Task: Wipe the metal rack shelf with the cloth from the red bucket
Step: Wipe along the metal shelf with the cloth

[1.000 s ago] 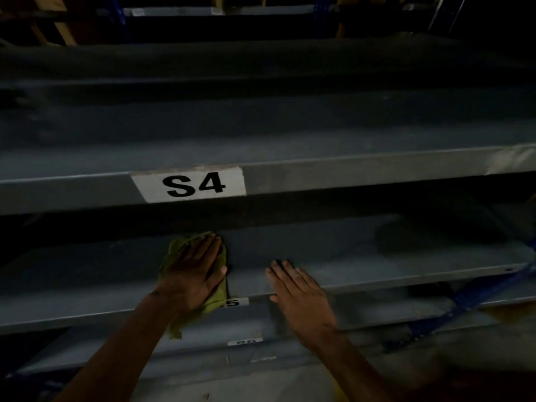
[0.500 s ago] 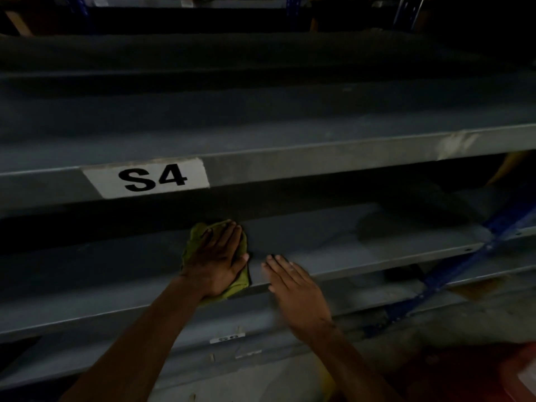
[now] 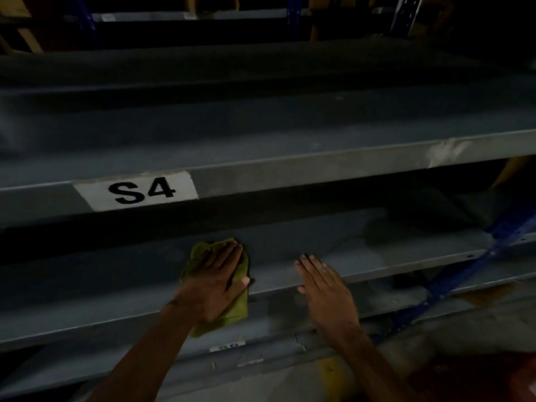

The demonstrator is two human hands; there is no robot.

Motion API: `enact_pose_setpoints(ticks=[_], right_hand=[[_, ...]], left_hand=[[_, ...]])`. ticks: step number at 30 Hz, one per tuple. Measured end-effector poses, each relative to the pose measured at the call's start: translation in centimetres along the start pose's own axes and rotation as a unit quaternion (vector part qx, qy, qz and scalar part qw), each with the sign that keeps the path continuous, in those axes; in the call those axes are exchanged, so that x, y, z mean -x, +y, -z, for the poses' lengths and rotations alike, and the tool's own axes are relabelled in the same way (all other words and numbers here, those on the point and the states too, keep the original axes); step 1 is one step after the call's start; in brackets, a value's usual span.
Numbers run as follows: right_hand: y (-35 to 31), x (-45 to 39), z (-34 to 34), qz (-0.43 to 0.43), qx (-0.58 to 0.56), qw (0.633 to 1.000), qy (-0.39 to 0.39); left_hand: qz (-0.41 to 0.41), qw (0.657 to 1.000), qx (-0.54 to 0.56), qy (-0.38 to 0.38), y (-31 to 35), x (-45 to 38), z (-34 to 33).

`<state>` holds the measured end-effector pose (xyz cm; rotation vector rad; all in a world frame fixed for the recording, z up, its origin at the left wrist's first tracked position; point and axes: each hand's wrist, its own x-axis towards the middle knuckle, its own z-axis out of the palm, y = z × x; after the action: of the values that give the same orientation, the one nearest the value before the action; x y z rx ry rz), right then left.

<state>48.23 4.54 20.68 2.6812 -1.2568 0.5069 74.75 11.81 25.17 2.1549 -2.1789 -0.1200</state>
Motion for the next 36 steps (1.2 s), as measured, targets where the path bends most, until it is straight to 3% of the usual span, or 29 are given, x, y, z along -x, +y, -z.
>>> enact_pose_setpoints(ticks=[4, 10, 15, 19, 31, 36], right_hand=[[1.1, 0.5, 0.3, -0.006, -0.01, 1.0, 0.014], [1.0, 0.4, -0.2, -0.003, -0.022, 0.999, 0.045], [0.9, 0.3, 0.2, -0.001, -0.036, 0.998, 0.059], [0.9, 0.3, -0.1, -0.011, -0.055, 0.997, 0.055], [1.7, 0.4, -0.3, 0.017, -0.046, 0.998, 0.025], [2.7, 0.3, 0.2, 0.022, -0.024, 0.999, -0.012]], left_hand=[[0.033, 0.999, 0.026, -0.021, 0.5, -1.4, 0.1], [0.056, 0.998, 0.006, 0.029, 3.0, -5.4, -0.2], [0.036, 0.999, -0.009, 0.022, 5.7, -6.4, -0.6], [0.026, 1.0, -0.011, -0.007, 7.3, -5.7, -0.6], [-0.031, 0.999, 0.009, 0.029, 7.7, -2.7, -0.6], [0.021, 0.999, 0.001, 0.026, 6.0, -3.2, -0.9]])
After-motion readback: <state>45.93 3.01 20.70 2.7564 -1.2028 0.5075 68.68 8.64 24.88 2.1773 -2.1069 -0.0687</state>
